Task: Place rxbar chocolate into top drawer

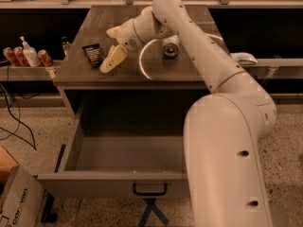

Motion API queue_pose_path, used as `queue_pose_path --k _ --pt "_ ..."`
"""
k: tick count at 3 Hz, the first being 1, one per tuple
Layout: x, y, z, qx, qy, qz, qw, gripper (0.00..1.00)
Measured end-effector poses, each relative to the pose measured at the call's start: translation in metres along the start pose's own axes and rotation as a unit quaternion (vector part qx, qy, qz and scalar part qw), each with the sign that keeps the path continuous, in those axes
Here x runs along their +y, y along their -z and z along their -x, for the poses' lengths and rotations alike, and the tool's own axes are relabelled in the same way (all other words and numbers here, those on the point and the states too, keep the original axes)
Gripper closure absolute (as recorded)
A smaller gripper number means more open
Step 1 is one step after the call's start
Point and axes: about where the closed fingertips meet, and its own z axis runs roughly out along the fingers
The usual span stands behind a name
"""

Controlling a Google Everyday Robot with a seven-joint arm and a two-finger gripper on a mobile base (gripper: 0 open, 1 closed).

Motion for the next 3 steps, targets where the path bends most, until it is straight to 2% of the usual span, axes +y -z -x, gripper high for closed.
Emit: queue_pose_path --k 1,2,3 --pt "-0.002 -0.02 0.004 -0.02 -0.001 0.015 0.9997 0.0" --pt "-0.001 -0.037 0.006 -0.033 -0.005 0.031 0.999 0.18" --pt "0.001 -0.049 0.004 -0.043 -0.01 0.047 0.9979 0.43"
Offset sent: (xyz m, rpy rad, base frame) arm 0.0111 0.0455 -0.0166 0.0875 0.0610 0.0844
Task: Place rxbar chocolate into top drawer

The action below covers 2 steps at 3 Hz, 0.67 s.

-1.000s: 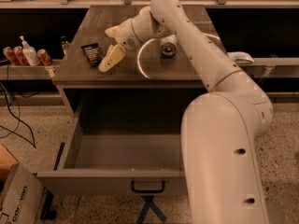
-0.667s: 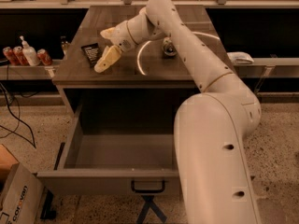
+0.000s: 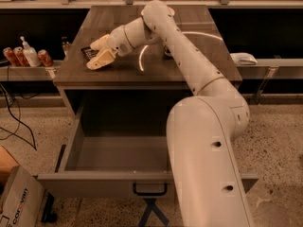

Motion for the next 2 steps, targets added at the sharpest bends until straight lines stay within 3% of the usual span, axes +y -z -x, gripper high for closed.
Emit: queue_pose_path --k 2 --pt "-0.0001 -0.003 -0.0019 -0.005 -0.003 0.006 1.0 0.88"
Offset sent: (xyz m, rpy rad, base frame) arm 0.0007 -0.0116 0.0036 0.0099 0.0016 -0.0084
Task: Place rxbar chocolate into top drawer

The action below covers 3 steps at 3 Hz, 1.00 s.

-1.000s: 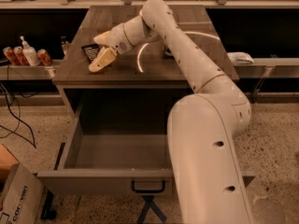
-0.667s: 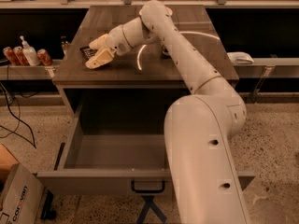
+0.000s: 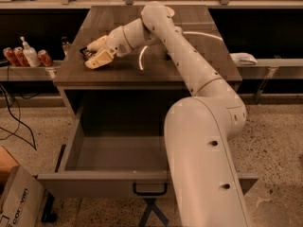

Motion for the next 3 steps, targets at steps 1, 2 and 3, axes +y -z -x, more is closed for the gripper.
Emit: queue_pose_path --k 1,2,3 --pt "-0.0001 0.0004 0.0009 0.0 0.0 0.0 1.0 1.0" --pt "-0.0001 0.0007 0.0015 0.0 0.0 0.0 1.0 1.0" --pt "-0.0001 0.0008 0.0016 0.0 0.0 0.0 1.0 1.0"
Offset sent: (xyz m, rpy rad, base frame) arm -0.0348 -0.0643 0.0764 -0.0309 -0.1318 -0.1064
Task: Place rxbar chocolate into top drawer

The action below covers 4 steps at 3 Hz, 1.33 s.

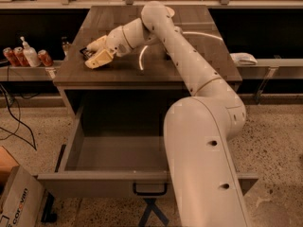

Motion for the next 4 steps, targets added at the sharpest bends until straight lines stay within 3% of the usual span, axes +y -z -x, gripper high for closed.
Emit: queue_pose_path --k 3,4 --pt "0.0 0.0001 0.0002 0.0 0.0 0.0 1.0 1.0" --pt "-0.0001 0.0004 0.0009 0.0 0.0 0.0 1.0 0.84"
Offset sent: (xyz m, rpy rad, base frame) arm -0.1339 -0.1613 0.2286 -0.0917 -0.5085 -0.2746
